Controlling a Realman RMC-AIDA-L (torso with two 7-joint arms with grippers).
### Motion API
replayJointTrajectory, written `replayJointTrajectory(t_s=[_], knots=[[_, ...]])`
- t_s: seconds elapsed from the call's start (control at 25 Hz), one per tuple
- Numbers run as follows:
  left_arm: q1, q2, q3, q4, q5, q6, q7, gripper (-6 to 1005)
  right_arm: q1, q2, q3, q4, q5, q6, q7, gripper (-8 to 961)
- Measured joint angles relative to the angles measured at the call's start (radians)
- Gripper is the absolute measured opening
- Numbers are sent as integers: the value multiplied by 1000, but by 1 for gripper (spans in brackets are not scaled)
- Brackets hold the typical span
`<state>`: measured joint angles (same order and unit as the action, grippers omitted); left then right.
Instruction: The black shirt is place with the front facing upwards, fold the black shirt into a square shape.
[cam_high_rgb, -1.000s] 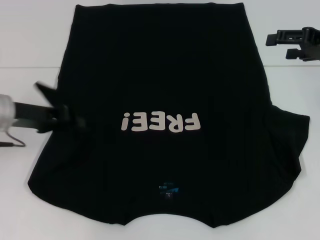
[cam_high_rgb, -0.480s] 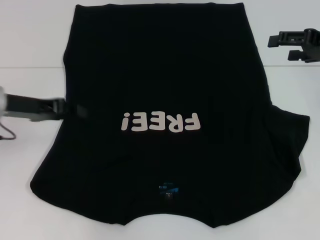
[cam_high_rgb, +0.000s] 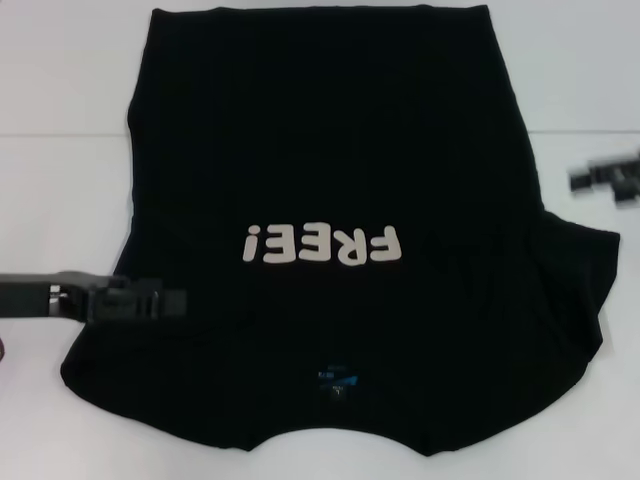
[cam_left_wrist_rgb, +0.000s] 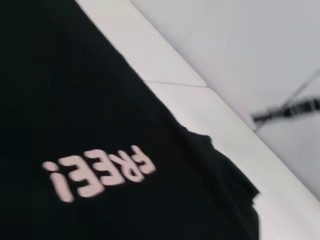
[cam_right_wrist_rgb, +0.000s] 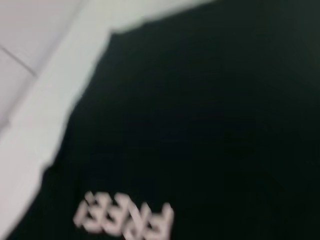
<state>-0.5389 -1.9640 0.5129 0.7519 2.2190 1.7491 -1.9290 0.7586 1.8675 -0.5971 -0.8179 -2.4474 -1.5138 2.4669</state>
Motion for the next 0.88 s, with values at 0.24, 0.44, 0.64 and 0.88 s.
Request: replayJointTrajectory(t_s=[0.24,0.44,0.64,0.88], knots=[[-3,-22,-22,-5,0,-101,-3,754,-55,-16,69,-37,-73,-147,74,853],[-28,-36,-16,-5,3,-137,3,754,-96,-23,82,-28,-78,-177,95,849],[-48,-41,-16,-5,1,-159,5,755,-117,-16,73,4,-84,-172,99,844],[-57,-43,-21,-5,-1,-169,5,755,-120,11,49,40,-131,-106,97,800]])
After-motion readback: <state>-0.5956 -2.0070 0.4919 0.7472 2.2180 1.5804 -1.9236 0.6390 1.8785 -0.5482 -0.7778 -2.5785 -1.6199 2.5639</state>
